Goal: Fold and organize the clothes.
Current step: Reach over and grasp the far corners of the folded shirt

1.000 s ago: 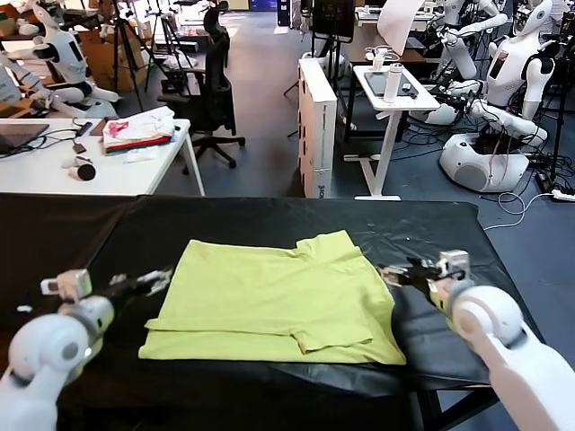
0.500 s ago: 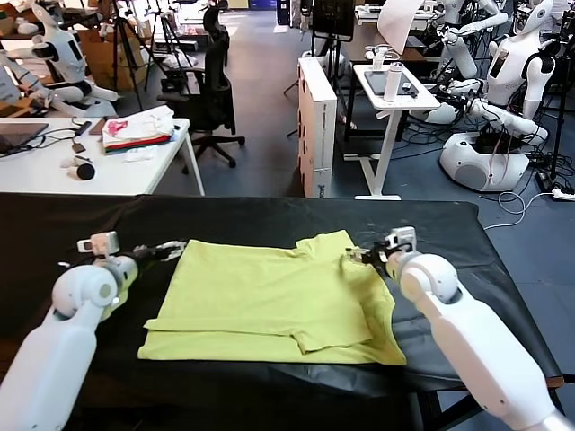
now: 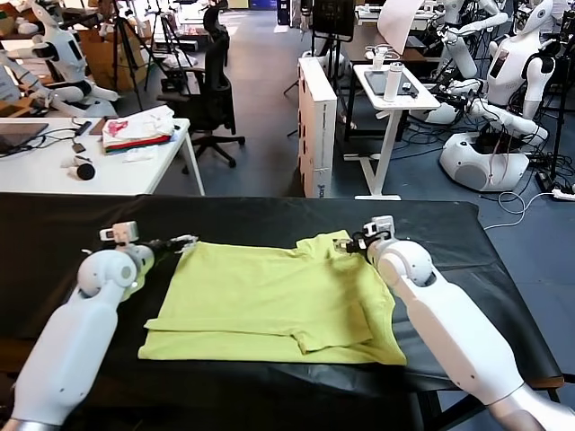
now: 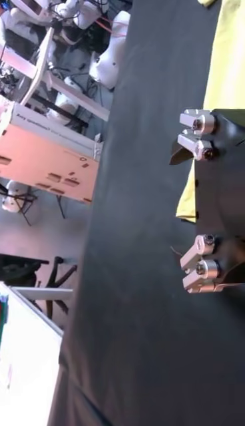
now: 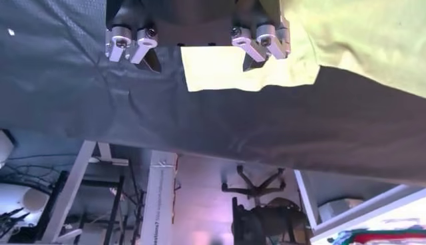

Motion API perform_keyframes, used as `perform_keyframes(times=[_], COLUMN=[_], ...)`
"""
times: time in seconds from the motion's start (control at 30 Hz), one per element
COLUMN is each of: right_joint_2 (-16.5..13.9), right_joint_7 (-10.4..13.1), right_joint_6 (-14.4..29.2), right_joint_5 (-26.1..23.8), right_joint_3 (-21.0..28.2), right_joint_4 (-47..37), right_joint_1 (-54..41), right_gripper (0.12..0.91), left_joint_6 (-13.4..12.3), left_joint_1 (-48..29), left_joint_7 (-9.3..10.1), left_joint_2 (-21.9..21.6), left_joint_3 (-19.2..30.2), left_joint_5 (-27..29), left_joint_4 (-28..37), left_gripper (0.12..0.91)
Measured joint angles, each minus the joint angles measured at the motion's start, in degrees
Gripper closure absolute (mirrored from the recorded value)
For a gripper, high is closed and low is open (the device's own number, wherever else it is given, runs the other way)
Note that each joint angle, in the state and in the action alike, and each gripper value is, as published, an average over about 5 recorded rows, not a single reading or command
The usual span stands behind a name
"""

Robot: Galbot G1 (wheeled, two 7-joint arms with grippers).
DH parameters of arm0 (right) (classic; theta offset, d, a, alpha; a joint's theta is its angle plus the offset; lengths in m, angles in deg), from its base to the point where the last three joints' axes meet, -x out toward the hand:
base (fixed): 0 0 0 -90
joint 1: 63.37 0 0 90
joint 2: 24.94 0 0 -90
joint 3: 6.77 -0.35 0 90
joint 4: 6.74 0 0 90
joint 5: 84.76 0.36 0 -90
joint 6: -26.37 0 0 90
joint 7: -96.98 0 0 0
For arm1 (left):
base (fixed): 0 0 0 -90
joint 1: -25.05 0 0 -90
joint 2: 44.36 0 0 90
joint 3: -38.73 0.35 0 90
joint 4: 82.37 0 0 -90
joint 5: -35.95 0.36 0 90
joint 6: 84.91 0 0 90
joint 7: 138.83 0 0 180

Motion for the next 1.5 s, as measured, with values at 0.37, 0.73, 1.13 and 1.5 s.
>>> perform_keyframes(times=[0.37, 0.73, 1.13, 1.5], right_joint_2=[-0.8, -1.2, -1.1, -0.9], right_joint_7=[0.0, -0.8, -2.6, -4.4], right_joint_6=[0.0, 0.0, 0.0, 1.1], right_joint_5=[-0.3, -0.4, -1.1, -1.9], right_joint_3=[-1.7, -2.7, -3.2, -4.8], right_joint_4=[1.9, 2.6, 2.5, 3.8], right_joint_1=[3.0, 5.1, 5.1, 6.8], right_gripper=[0.118, 0.331, 0.728, 0.886], left_joint_6=[0.0, -0.3, -2.0, -2.6], left_joint_1=[-1.1, -1.7, -1.5, -1.1], left_joint_7=[-0.41, -1.48, -2.33, -2.24], left_joint_2=[0.7, 1.6, 1.7, 1.5], left_joint_3=[1.2, 1.8, 2.0, 2.0], left_joint_5=[1.5, 3.7, 4.2, 4.5], left_joint_4=[2.4, 4.2, 4.3, 3.1], left_gripper=[0.123, 0.135, 0.573, 0.822])
